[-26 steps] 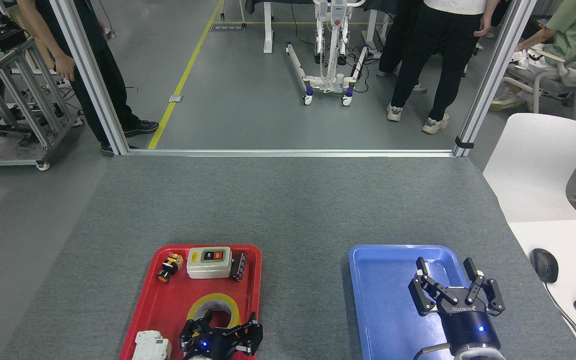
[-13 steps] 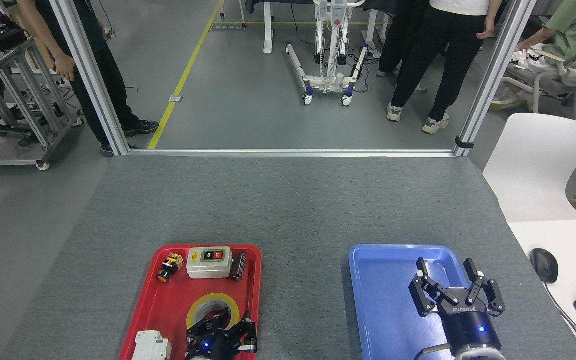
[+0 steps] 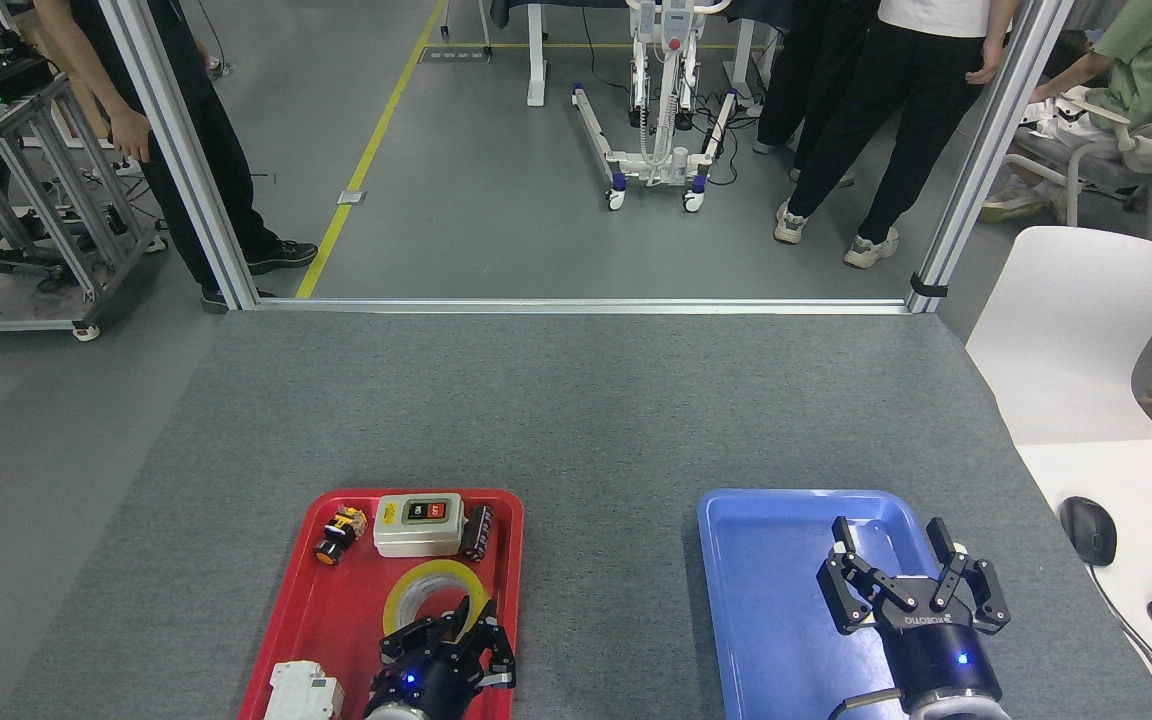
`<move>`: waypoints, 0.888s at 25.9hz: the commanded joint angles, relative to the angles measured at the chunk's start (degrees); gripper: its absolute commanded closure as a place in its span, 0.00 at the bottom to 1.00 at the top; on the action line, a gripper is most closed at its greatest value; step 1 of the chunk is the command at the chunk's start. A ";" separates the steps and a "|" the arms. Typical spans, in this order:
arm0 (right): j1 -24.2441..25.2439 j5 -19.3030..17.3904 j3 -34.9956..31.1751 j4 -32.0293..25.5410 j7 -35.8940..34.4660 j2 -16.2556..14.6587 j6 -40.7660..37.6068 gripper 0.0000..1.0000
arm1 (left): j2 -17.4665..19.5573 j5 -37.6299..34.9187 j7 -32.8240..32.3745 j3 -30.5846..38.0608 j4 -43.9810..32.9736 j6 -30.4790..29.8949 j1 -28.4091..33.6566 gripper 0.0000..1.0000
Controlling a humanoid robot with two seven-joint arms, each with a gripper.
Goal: Place and move tape with both arms
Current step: 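Carry the tape out of the red tray and set it between the trays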
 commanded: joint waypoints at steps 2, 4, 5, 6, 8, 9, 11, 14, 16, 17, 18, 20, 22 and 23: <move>0.00 0.05 -0.05 0.00 0.04 -0.05 0.09 0.00 | -0.11 -0.01 0.04 -0.09 -6.61 -3.72 -0.40 1.00; 0.00 0.14 -0.05 0.00 0.04 -0.05 0.09 0.00 | -0.73 -0.28 0.04 -1.50 -6.17 -6.00 -1.27 1.00; 0.00 0.14 -0.05 0.00 0.04 -0.05 0.09 0.00 | -0.64 -0.37 0.04 -3.34 -5.65 -6.62 -2.50 1.00; 0.00 0.14 -0.05 0.00 0.04 -0.05 0.09 0.00 | -0.64 -0.45 0.13 -5.54 -4.77 -6.62 -3.65 1.00; 0.00 0.14 -0.14 0.00 0.04 -0.14 0.00 0.00 | -0.64 -0.80 0.13 -9.32 -2.66 -6.62 -5.49 1.00; 0.00 0.14 -0.14 -0.09 0.04 -0.14 0.00 0.00 | -0.73 -1.16 0.13 -11.16 -1.96 -6.62 -6.64 1.00; 0.09 0.14 -0.32 -0.09 0.04 -0.23 0.00 0.00 | -0.64 -2.56 0.13 -15.21 -0.55 -6.62 -8.66 1.00; 0.09 0.14 -0.67 0.00 0.04 -0.32 -0.26 0.00 | -0.73 -5.29 0.04 -19.95 3.50 -6.71 -10.77 1.00; 0.09 0.14 -0.76 0.00 0.04 -0.23 -0.35 0.00 | -0.81 -6.52 0.04 -22.68 5.78 -6.88 -11.65 1.00; 0.18 0.14 -0.76 0.00 0.04 -0.23 -0.35 0.00 | -0.81 -6.96 0.04 -24.08 7.45 -6.88 -12.09 1.00; 0.18 0.14 -0.76 0.00 0.04 -0.23 -0.35 0.00 | -0.81 -7.22 0.04 -25.23 9.47 -6.88 -12.61 1.00; 0.18 0.14 -0.76 0.00 0.04 -0.05 -0.35 0.00 | -0.90 -7.92 0.13 -26.02 12.37 -7.06 -13.14 1.00; 0.18 0.14 -0.76 0.00 0.04 0.03 -0.44 0.00 | -0.99 -8.36 0.13 -26.02 13.78 -7.24 -13.23 1.00; 0.18 0.14 -0.76 0.00 0.04 0.03 -0.44 0.00 | -0.99 -8.36 0.13 -26.02 13.87 -7.32 -13.23 1.00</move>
